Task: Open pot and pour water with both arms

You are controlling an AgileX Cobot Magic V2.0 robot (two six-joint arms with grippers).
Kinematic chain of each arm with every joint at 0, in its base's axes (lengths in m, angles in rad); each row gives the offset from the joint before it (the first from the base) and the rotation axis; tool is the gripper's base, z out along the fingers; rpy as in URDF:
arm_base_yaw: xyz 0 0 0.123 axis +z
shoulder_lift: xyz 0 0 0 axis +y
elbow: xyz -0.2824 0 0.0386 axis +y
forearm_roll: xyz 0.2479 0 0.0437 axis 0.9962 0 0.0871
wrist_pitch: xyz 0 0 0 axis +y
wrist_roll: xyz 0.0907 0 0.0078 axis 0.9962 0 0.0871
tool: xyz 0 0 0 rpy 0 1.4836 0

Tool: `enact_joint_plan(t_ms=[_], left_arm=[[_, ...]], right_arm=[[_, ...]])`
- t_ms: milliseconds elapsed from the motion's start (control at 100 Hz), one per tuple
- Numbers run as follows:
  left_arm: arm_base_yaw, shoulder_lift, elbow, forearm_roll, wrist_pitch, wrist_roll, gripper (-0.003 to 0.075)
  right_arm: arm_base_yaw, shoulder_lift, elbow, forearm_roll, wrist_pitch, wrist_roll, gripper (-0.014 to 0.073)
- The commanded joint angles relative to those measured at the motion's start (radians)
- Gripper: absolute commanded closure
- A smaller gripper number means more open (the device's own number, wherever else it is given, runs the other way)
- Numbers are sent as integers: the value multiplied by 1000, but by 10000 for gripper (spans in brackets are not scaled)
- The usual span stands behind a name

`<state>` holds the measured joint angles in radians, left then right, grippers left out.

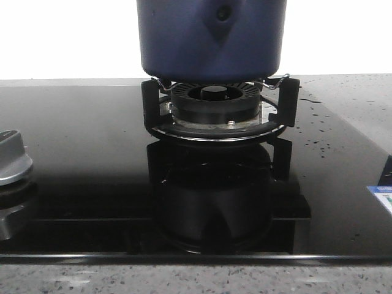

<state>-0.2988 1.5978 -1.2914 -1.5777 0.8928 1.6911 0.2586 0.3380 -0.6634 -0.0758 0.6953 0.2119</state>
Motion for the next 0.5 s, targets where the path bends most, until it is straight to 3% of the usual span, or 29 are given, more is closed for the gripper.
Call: enact_joint_plan(t_ms=[0,490], left_arm=[[-9,-11,-51,-81,34,12,141],[-85,87,-51,-228,21,121,161]], right_arm=[[2,18,-31,-20,-83,-12,10],[2,18,-31,-23,-143,-12,10]])
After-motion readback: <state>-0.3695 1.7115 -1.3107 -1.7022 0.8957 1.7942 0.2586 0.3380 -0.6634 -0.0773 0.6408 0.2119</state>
